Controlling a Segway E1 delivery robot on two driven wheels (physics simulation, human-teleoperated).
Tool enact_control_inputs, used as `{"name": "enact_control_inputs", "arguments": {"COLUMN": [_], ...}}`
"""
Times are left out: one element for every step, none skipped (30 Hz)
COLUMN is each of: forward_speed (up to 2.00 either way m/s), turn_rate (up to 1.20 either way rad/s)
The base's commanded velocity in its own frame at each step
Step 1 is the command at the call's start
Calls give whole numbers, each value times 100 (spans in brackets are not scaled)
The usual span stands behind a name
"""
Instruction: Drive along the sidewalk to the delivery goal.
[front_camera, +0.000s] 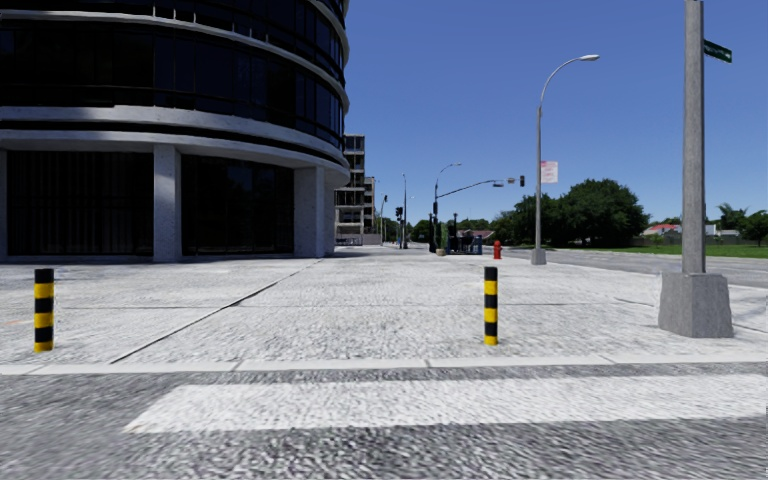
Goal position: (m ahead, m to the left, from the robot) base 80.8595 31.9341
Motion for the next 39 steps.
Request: {"name": "enact_control_inputs", "arguments": {"forward_speed": [200,200,200,200,200,200,200,200,200,200,200,200,200,200,200,200,200,200,200,200,200,200,200,200,200,200,200,200,197,192,192,183,164,155,155,149,145,144,144], "turn_rate": [0,0,0,0,0,0,0,0,0,0,0,0,0,0,0,0,0,0,0,0,0,0,0,0,0,0,0,0,0,0,0,0,0,0,0,0,0,0,0]}}
